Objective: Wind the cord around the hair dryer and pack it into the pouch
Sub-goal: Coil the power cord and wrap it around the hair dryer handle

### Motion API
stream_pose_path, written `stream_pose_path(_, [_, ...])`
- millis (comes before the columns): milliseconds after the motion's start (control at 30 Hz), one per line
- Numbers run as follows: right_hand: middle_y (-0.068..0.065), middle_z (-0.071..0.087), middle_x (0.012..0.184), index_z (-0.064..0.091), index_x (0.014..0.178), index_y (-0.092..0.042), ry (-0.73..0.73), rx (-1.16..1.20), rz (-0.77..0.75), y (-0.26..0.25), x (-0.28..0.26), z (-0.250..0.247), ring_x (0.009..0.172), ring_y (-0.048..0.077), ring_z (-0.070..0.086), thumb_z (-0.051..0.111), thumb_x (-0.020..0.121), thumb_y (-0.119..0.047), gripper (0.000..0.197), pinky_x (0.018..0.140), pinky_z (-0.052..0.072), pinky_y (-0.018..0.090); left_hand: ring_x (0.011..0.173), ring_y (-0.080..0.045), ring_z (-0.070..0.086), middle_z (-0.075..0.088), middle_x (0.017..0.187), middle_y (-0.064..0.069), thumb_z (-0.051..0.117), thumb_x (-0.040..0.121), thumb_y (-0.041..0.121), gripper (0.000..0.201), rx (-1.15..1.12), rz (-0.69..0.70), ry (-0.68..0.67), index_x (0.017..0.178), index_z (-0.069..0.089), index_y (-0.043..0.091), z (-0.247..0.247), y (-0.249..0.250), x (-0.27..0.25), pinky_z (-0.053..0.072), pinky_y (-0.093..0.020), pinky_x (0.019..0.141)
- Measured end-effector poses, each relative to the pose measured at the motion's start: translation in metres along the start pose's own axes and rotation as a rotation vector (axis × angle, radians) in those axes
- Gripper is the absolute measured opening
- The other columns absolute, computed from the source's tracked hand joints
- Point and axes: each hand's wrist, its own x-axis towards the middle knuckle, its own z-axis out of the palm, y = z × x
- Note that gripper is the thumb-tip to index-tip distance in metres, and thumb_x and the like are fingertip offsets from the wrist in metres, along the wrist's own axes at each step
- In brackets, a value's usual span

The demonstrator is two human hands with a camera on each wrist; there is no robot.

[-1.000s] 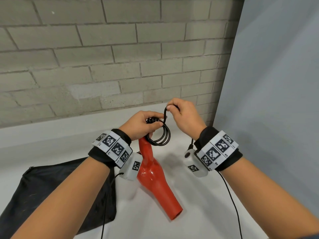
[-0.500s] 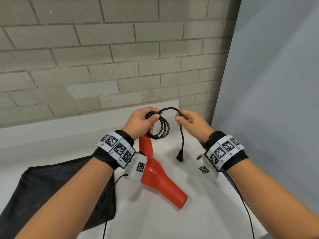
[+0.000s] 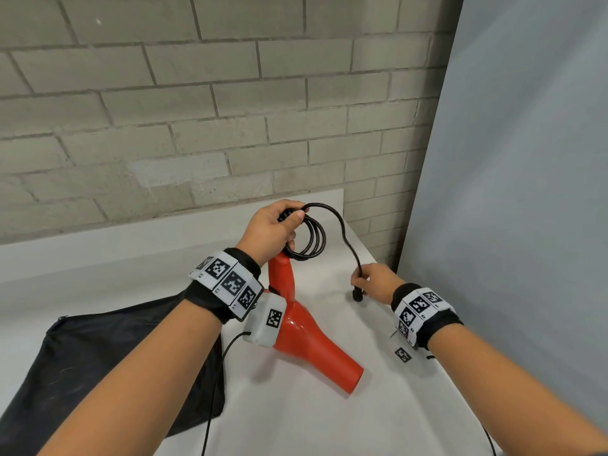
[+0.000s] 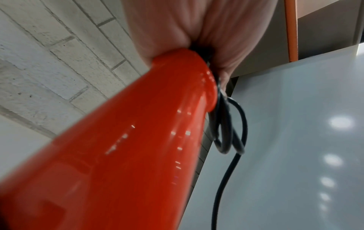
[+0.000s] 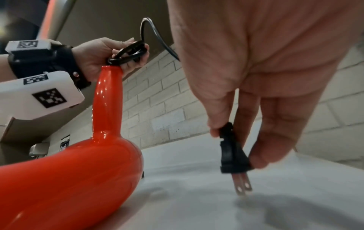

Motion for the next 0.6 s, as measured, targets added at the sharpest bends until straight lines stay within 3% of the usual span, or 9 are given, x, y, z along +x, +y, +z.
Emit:
stream_pose_path(100, [0.011,0.059,0.085,0.056,0.087,-0.009,0.196,0.26,-0.086,-0.023,-0.003,-0.013,0.078,0.02,0.058,0.049,0.092,-0.009,0.009,0.067,0.048,0.023,0.036,-0.004,0.041,0.046,0.068,-0.006,0.047,0.092,0.011,0.018,-0.002,0.015,0.014,0.087,0.059,0.023,0.0,-0.001,0.001,0.044,-0.023,0.046])
stream_pose_path(200, [0.009,0.06,0.084,0.053,0.089,-0.011,0.559,0.565,-0.324,-0.056,-0.017,-0.026,0.061,0.0,0.06,0.046,0.093,-0.007,0.009,0.058,0.05,0.011,0.036,-0.004,0.041,0.045,0.069,-0.008,0.046,0.093,0.012,0.019,0.025,0.031,0.022,0.086,0.058,0.024,-0.001,-0.002,0.003,0.043,-0.022,0.045])
stream_pose_path(267, [0.009,0.058,0.085,0.05,0.086,-0.016,0.771,0.699,-0.532,-0.077,-0.028,-0.032,0.059,-0.005,0.058,0.043,0.093,-0.004,0.016,0.059,0.049,0.009,0.035,-0.004,0.042,0.044,0.064,-0.007,0.045,0.093,0.014,0.017,0.057,0.042,0.01,0.088,0.058,0.023,0.0,-0.001,0.003,0.043,-0.02,0.044])
stream_pose_path(367, [0.017,0.056,0.086,0.049,0.082,-0.026,0.728,0.723,-0.744,-0.098,-0.04,-0.029,0.061,0.002,0.059,0.042,0.089,-0.005,0.022,0.061,0.05,0.012,0.032,-0.004,0.043,0.043,0.063,0.002,0.043,0.094,0.016,0.014,0.114,0.049,0.009,0.097,0.057,0.016,0.001,0.002,0.002,0.04,-0.015,0.039])
stream_pose_path(467, [0.011,0.056,0.083,0.051,0.082,-0.027,0.561,0.595,-0.765,-0.101,-0.042,-0.015,0.067,0.001,0.059,0.046,0.087,-0.008,0.02,0.065,0.051,0.013,0.032,-0.003,0.045,0.045,0.068,0.005,0.042,0.094,0.017,0.018,0.137,0.053,0.022,0.103,0.057,0.014,0.001,0.004,0.003,0.039,-0.013,0.038])
stream_pose_path(600, [-0.001,0.056,0.084,0.06,0.088,-0.007,0.581,0.379,-0.741,-0.093,-0.035,0.0,0.078,-0.013,0.052,0.055,0.084,-0.009,0.007,0.073,0.044,0.006,0.033,-0.002,0.045,0.043,0.068,0.002,0.041,0.095,0.022,0.019,0.118,0.03,0.032,0.102,0.058,0.017,0.0,0.005,0.001,0.039,-0.012,0.04])
